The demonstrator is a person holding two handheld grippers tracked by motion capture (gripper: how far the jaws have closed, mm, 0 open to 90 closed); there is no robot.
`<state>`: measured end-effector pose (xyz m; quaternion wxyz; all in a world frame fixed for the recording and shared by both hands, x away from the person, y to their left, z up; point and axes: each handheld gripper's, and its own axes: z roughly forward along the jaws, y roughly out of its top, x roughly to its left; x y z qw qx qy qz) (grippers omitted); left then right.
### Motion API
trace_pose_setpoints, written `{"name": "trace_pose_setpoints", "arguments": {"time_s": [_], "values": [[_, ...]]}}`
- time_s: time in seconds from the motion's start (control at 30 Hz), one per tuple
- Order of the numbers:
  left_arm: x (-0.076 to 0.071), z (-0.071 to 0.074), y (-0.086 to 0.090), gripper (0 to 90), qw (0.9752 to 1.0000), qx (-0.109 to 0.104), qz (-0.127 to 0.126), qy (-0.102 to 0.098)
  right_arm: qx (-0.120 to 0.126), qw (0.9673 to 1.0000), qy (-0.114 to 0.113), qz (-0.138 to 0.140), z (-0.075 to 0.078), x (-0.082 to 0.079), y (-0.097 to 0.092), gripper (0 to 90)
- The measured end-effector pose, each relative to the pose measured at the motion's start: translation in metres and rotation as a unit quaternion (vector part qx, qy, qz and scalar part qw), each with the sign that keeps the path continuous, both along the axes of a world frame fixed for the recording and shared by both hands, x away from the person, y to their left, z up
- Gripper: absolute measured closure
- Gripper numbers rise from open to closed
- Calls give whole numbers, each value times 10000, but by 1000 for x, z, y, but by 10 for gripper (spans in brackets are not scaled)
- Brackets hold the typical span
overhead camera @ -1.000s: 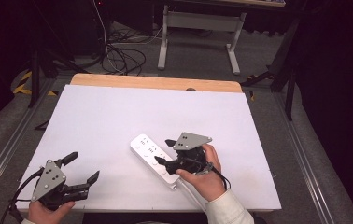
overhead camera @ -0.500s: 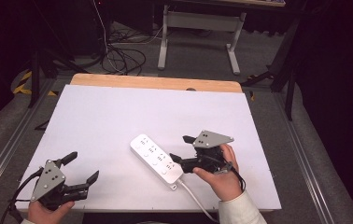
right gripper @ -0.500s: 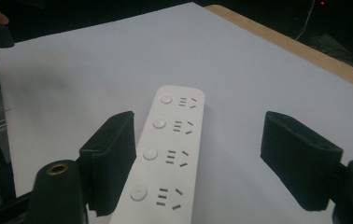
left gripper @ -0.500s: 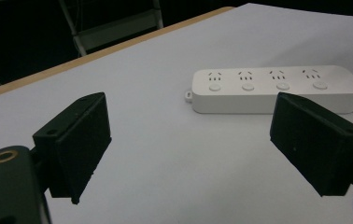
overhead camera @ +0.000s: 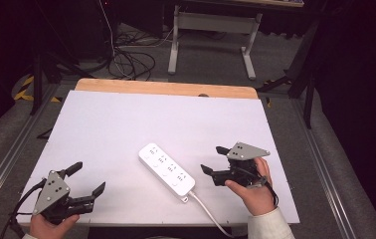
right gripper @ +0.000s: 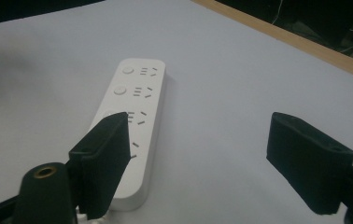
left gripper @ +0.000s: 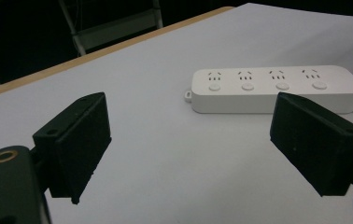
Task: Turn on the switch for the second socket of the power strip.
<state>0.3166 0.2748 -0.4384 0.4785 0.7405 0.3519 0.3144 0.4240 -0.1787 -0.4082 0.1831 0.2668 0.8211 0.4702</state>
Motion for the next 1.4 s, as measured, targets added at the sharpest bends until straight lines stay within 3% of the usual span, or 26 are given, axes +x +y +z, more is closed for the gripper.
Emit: {"name": "trace_pose_setpoints", "arguments": {"time_s": [0.13, 0.57, 0.97, 1.4], "values": [[0, 0, 0, 128, 10000, -27, 18, 4, 104, 9999, 69, -104, -6, 0, -12, 194], [3, -2, 4, 127, 10000, -79, 40, 19, 83, 9991, 292, -300, -32, 1, -46, 141], [5, -5, 5, 128, 9999, -71, 89, 21, -136, 9973, 509, -504, -53, -4, -73, 131], [7, -9, 7, 138, 9999, -86, 108, 70, -387, 9953, 707, -535, -70, -17, -82, 122]]}}
